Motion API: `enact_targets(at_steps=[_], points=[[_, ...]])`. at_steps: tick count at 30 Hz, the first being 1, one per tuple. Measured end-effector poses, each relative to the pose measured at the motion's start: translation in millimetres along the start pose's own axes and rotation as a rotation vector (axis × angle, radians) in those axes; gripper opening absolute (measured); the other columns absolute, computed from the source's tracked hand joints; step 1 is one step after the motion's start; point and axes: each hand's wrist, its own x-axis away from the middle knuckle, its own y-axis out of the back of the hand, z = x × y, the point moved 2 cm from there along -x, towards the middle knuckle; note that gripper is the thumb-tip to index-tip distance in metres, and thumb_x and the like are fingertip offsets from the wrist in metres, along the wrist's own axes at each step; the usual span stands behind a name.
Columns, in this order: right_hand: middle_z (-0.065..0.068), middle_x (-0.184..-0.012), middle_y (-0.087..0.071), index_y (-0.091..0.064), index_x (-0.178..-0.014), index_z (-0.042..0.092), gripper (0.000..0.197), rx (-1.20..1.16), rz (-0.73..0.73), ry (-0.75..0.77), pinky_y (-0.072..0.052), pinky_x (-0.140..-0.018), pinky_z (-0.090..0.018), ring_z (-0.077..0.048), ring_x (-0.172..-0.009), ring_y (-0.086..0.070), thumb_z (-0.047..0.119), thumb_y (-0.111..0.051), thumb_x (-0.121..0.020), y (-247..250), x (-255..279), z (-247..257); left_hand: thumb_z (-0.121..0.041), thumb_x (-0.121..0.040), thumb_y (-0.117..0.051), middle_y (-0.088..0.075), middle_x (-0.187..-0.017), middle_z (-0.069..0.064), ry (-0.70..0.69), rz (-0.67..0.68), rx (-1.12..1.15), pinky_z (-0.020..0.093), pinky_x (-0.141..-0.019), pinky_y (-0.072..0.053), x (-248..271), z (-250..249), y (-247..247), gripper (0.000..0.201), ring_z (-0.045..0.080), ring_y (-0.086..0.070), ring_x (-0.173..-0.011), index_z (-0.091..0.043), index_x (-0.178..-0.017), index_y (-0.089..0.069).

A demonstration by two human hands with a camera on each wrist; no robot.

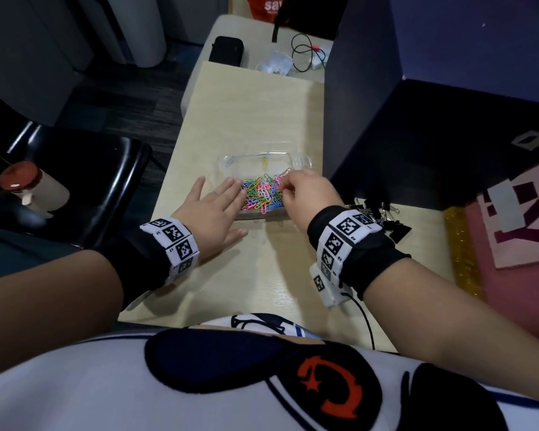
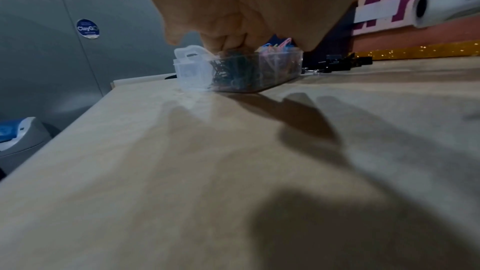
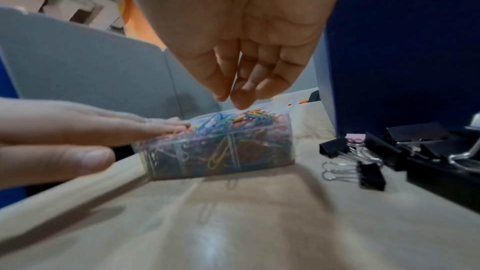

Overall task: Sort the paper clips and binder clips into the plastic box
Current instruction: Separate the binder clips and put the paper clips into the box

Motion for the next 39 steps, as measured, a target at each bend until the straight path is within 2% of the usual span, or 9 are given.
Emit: enact_targets(at_steps=[10, 14, 16, 20, 23, 27, 30, 34, 39], points=[[-0.003, -0.133, -0.046, -0.059, -0.124, 0.022, 0.034, 0.136, 0.160, 0.113, -0.044, -0.095, -0.034, -0.024, -0.116, -0.053, 0.015, -0.044, -0.095, -9.2, 14.5, -0.2, -0.064, -0.091, -0.008, 0.007, -0.160, 0.010, -0.026, 0.091, -0.059, 0.051, -0.118, 0.005, 19.3, -17.7, 0.1, 0.082, 0.023, 0.007, -0.148, -0.009, -0.150, 0.007], [0.002, -0.151, -0.031, -0.041, -0.142, 0.022, 0.045, 0.098, 0.139, 0.183, -0.037, -0.103, -0.032, -0.020, -0.132, -0.042, 0.026, -0.045, -0.097, -8.6, 13.9, 4.4, -0.063, -0.081, -0.006, -0.031, -0.153, 0.008, -0.008, -0.120, 0.138, 0.057, -0.114, -0.011, 16.4, -5.6, 12.2, 0.086, 0.023, -0.033, -0.140, -0.012, -0.146, -0.030], [0.004, -0.157, -0.021, -0.032, -0.147, 0.022, 0.051, 0.163, 0.245, 0.192, -0.030, -0.109, -0.031, -0.019, -0.139, -0.034, 0.030, -0.044, -0.098, -13.7, 11.6, 5.6, -0.061, -0.088, -0.018, -0.034, -0.152, 0.004, 0.053, -0.163, 0.175, 0.056, -0.114, -0.010, 8.4, 6.9, 17.2, 0.075, 0.020, -0.031, -0.140, -0.014, -0.144, -0.035], [0.000, -0.153, -0.032, -0.039, -0.144, 0.019, 0.047, 0.233, 0.295, 0.213, -0.031, -0.111, -0.033, -0.020, -0.137, -0.036, 0.031, -0.042, -0.098, -19.9, 8.6, 7.6, -0.053, -0.096, -0.027, -0.027, -0.155, -0.004, 0.053, -0.048, 0.085, 0.055, -0.116, 0.000, 1.8, 19.1, 15.2, 0.062, 0.012, -0.012, -0.146, -0.017, -0.147, -0.029], [-0.003, -0.138, -0.045, -0.051, -0.132, 0.017, 0.037, 0.182, 0.187, 0.209, -0.039, -0.100, -0.032, -0.024, -0.122, -0.049, 0.029, -0.043, -0.098, -13.2, 8.1, 9.6, -0.062, -0.086, -0.006, -0.036, -0.151, -0.004, 0.009, -0.048, 0.093, 0.055, -0.116, -0.002, 9.4, 18.3, 7.9, 0.079, 0.013, -0.021, -0.145, -0.018, -0.144, -0.035], [0.001, -0.140, -0.046, -0.052, -0.131, 0.023, 0.038, 0.251, 0.121, 0.227, -0.037, -0.104, -0.039, -0.025, -0.126, -0.042, 0.035, -0.042, -0.096, -9.3, 3.5, 10.2, -0.053, -0.087, -0.021, -0.072, -0.100, -0.005, -0.140, -0.228, 0.097, 0.058, -0.105, -0.030, 16.7, 13.1, 7.3, 0.062, 0.021, -0.061, -0.111, -0.020, -0.106, -0.070], [0.004, -0.134, -0.053, -0.058, -0.125, 0.025, 0.037, 0.344, 0.251, 0.269, -0.036, -0.105, -0.040, -0.021, -0.126, -0.043, 0.039, -0.037, -0.097, -15.9, 2.0, 8.5, -0.041, -0.085, -0.039, -0.068, -0.078, -0.005, -0.124, -0.324, 0.058, 0.047, -0.086, -0.045, 10.9, 20.4, 13.1, 0.037, 0.027, -0.062, -0.084, -0.023, -0.081, -0.072], [-0.004, -0.114, -0.062, -0.065, -0.111, 0.019, 0.038, 0.432, 0.257, 0.241, -0.037, -0.094, -0.036, -0.026, -0.112, -0.052, 0.034, -0.033, -0.097, -12.2, 4.0, 12.5, -0.032, -0.083, -0.061, -0.055, -0.105, 0.003, 0.114, -0.182, 0.121, 0.044, -0.087, -0.038, -5.3, 28.7, 31.7, 0.015, 0.032, -0.048, -0.102, -0.026, -0.089, -0.073], [-0.007, -0.110, -0.062, -0.062, -0.110, 0.017, 0.030, 0.537, 0.353, 0.222, -0.037, -0.088, -0.038, -0.027, -0.102, -0.058, 0.023, -0.036, -0.096, -6.4, -4.5, 22.9, -0.036, -0.082, -0.062, -0.042, -0.122, 0.001, 0.150, -0.020, -0.061, 0.043, -0.089, -0.037, -19.9, 11.7, 33.7, 0.020, 0.029, -0.038, -0.112, -0.025, -0.096, -0.072]])
